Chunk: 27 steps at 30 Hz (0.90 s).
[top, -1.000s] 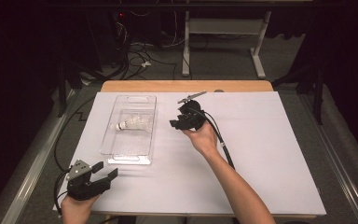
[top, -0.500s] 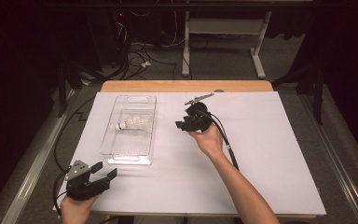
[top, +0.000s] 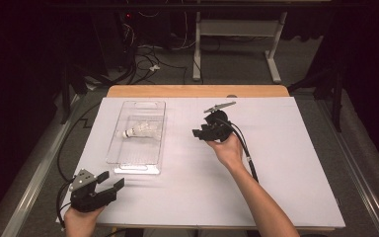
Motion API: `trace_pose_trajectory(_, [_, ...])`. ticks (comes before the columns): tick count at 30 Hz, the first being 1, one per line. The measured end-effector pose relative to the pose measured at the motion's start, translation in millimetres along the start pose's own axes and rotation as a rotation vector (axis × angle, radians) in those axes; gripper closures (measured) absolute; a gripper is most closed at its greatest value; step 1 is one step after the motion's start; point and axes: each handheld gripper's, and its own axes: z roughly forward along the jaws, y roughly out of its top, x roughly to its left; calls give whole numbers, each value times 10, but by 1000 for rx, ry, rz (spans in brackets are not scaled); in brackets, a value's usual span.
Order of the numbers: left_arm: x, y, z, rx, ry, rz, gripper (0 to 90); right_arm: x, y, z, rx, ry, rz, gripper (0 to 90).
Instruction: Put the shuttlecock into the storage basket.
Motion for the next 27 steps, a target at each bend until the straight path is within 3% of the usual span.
trace_pose_trajectory(27, [9, -5, -9, -2, -1, -2, 350, -198, -218, -206, -21, -25, 43, 533])
